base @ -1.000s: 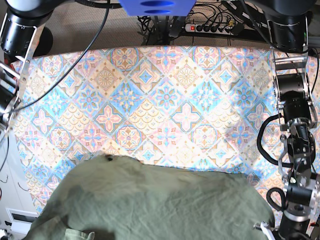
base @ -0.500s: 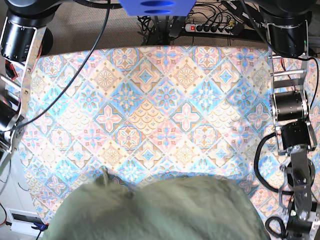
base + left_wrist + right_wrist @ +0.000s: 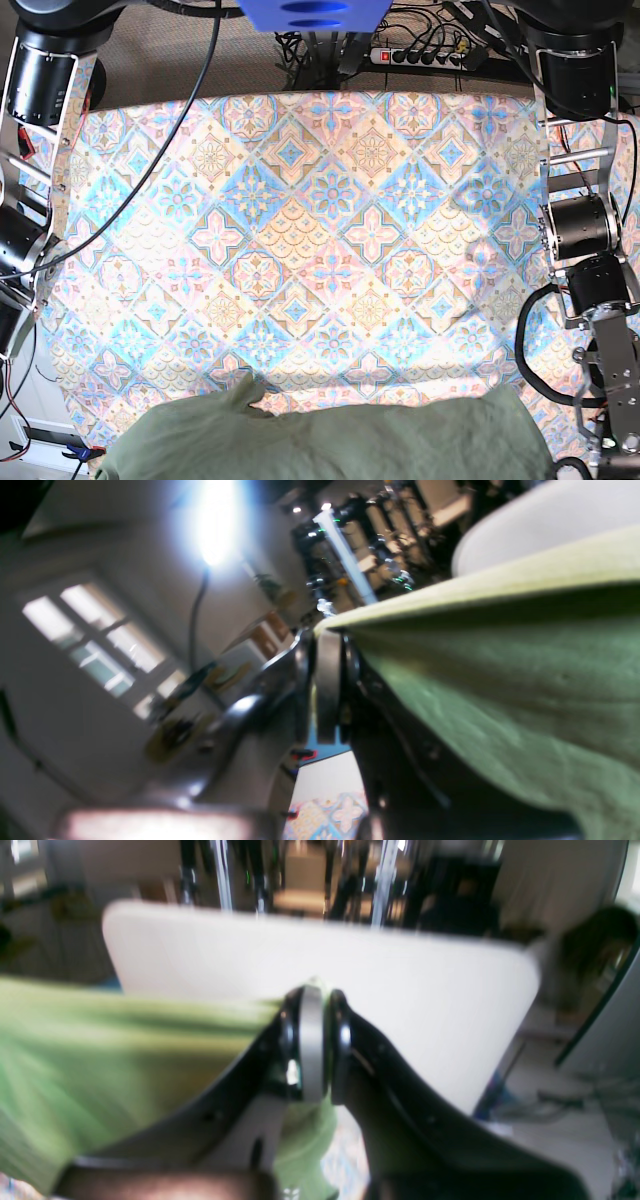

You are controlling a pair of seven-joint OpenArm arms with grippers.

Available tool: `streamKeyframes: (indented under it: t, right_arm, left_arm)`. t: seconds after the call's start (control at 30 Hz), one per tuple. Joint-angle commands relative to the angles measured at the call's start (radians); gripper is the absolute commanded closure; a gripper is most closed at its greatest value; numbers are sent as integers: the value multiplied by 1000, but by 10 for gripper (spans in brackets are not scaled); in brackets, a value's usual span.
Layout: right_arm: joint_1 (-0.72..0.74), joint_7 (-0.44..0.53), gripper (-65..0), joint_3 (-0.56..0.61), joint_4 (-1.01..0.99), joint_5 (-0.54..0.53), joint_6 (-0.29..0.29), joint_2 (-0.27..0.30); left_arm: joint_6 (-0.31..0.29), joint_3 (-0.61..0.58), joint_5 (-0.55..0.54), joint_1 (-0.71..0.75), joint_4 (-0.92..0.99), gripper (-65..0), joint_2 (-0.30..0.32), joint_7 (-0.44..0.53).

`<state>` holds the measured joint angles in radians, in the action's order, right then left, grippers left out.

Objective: Layout the t-shirt on the table in an organized manner, then fold the t-shirt properly
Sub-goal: 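Lift the shirt high with both grippers, stretching it between them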

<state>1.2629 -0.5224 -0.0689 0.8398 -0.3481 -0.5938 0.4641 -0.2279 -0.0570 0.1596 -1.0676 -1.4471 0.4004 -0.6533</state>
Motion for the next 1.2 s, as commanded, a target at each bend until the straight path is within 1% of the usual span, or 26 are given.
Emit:
streamKeyframes:
  t: [0.0, 0.13, 0.23, 0.33, 0.47, 0.57, 0.6, 0.73, 0.83, 1.0, 1.17]
  right_arm:
    - [43, 38, -2, 1, 22, -13, 10, 11]
    - [43, 0, -2, 4, 16, -13, 10, 11]
    - [43, -3, -2, 10, 16, -13, 10, 8]
    - [43, 2, -2, 68, 16, -13, 10, 6]
    - [43, 5, -2, 120, 13, -13, 10, 5]
    - [43, 61, -2, 156, -4, -13, 11, 3]
    - [43, 91, -2, 171, -32, -13, 13, 3]
    - [43, 221, -2, 194, -181, -12, 13, 3]
    - [43, 276, -2, 195, -261, -12, 13, 3]
    - [43, 324, -2, 195, -262, -12, 13, 8]
    - [43, 322, -2, 195, -262, -12, 13, 9]
  left_arm:
    - [22, 7, 10, -62, -16, 0, 10, 40]
    - [22, 6, 10, -67, -10, 0, 15, 43]
    - [22, -1, 10, -62, -8, 0, 10, 42]
    - [22, -47, 11, -61, -2, 0, 12, 42]
    - [22, -68, 11, -66, 69, 0, 10, 48]
    - [22, -76, 10, -81, 128, 0, -2, 66]
    - [22, -80, 11, -98, 150, 0, -16, 80]
    - [22, -80, 11, -148, 242, 0, -22, 97]
    - [23, -80, 27, -199, 311, 0, -64, 146]
    - [23, -71, 103, -237, 312, 0, -100, 212]
    - [23, -76, 105, -240, 312, 0, -103, 206]
